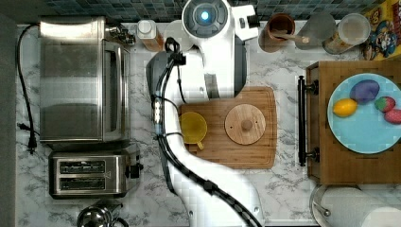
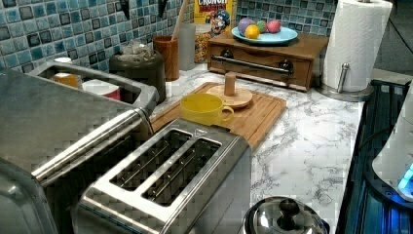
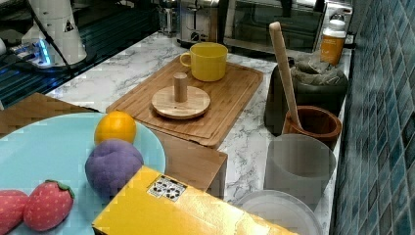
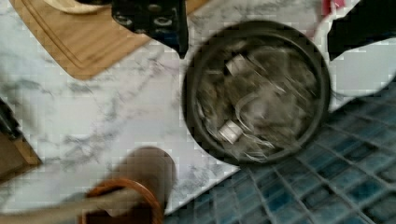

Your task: Get a tea bag.

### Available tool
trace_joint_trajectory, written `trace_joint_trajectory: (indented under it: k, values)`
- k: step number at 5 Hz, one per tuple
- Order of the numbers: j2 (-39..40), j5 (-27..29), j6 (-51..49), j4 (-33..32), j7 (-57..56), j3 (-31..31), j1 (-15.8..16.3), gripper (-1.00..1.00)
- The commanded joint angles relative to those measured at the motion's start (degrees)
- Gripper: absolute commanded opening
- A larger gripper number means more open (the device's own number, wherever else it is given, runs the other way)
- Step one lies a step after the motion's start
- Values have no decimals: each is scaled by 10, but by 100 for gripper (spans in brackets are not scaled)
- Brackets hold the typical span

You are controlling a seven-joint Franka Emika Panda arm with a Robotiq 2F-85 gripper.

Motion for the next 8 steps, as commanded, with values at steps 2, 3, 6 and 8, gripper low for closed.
trace_joint_trajectory:
  k: [2, 3, 6, 8]
  values:
    - [97, -1, -72, 201, 30, -17, 18, 100]
    - [105, -1, -58, 206, 29, -14, 18, 100]
    - [127, 10, -24, 213, 60, -21, 18, -100]
    - [142, 7, -47, 243, 62, -25, 22, -100]
